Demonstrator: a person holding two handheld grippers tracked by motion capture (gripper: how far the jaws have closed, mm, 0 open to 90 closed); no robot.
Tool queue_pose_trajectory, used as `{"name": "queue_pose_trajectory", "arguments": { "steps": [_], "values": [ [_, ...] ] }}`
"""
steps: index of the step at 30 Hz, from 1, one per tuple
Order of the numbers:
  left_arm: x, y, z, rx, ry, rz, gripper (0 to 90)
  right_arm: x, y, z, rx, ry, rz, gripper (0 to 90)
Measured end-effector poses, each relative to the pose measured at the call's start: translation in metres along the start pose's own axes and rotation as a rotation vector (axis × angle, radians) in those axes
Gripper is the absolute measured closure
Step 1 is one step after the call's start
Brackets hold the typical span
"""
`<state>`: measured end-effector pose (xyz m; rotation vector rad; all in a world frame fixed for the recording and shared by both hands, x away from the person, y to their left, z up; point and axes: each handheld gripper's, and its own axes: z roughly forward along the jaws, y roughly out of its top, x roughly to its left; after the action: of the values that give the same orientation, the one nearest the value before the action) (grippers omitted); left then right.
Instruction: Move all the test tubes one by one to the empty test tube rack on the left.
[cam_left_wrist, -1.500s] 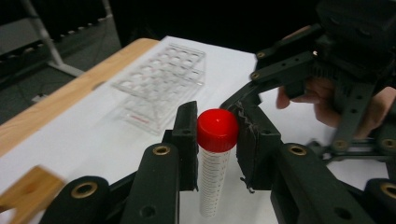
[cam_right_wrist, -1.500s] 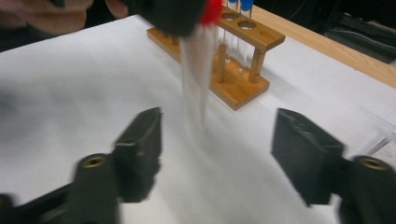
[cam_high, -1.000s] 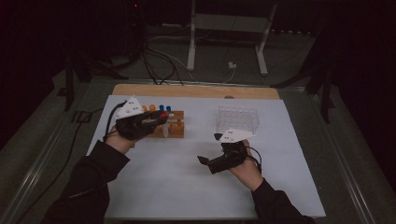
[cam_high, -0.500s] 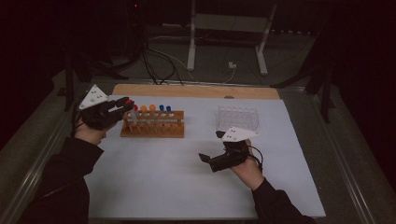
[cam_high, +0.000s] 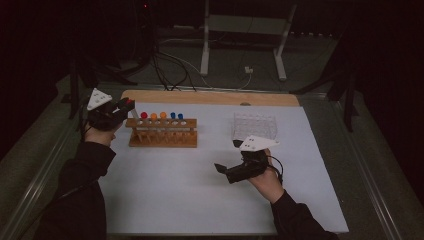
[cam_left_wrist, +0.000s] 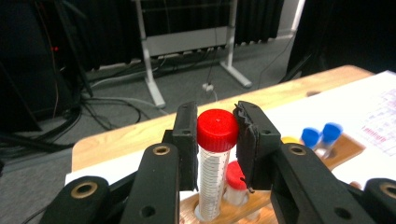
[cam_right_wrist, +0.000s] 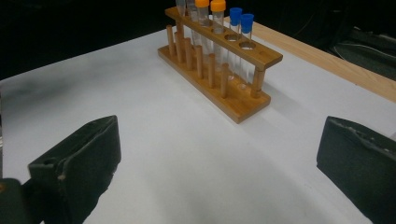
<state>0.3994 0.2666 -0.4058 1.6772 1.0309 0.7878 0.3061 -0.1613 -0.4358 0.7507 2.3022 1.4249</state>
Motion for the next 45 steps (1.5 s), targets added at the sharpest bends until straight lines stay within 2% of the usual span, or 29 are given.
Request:
{"name": "queue_pose_trajectory", "arguments": {
  "steps": [4, 10, 17, 21, 23, 26, 28, 34, 35, 38, 40, 42, 45],
  "values": [
    [0.0, -0.014, 0.011, 0.032, 0.002, -0.02, 71.7, -0.001, -0.001, 0.0, 0.005, -0.003, 0.003, 0.0],
    [-0.001, -0.029, 0.023, 0.08, 0.005, -0.021, 71.7, -0.002, -0.001, 0.0, 0.006, 0.0, 0.006, 0.0],
    [-0.001, -0.037, 0.027, 0.102, 0.004, -0.03, 71.6, -0.003, -0.001, -0.001, 0.005, 0.001, 0.008, 0.0],
    [0.0, -0.036, 0.025, 0.118, -0.008, -0.038, 71.1, -0.003, -0.001, -0.002, 0.008, 0.0, 0.005, 0.0],
    [0.0, -0.035, 0.021, 0.111, -0.017, -0.032, 68.1, -0.003, -0.001, -0.002, 0.01, 0.001, 0.004, 0.0],
    [-0.001, -0.032, 0.012, 0.104, -0.023, -0.032, 54.6, -0.003, -0.001, -0.003, 0.008, -0.001, 0.002, 0.0],
    [-0.003, -0.032, 0.004, 0.098, -0.037, -0.028, 49.2, -0.004, -0.001, -0.005, 0.008, -0.005, 0.006, 0.0],
    [-0.015, -0.036, -0.02, 0.085, -0.125, -0.019, 34.7, -0.005, -0.003, -0.01, 0.003, -0.016, 0.013, 0.0],
    [-0.018, -0.037, -0.023, 0.082, -0.15, -0.022, 32.3, -0.006, -0.004, -0.011, 0.001, -0.017, 0.013, 0.0],
    [-0.031, -0.041, -0.033, 0.084, -0.197, -0.003, 25.2, -0.006, -0.006, -0.014, 0.002, -0.024, 0.017, 0.0],
    [-0.041, -0.046, -0.038, 0.093, -0.219, 0.003, 17.4, -0.006, -0.008, -0.015, 0.001, -0.03, 0.02, 0.0],
    [-0.052, -0.051, -0.043, 0.097, -0.25, 0.008, 15.1, -0.007, -0.01, -0.016, 0.001, -0.035, 0.021, 0.0],
    [-0.067, -0.06, -0.049, 0.098, -0.336, 0.023, 5.7, -0.007, -0.013, -0.019, 0.004, -0.038, 0.029, 0.0]
  ]
}}
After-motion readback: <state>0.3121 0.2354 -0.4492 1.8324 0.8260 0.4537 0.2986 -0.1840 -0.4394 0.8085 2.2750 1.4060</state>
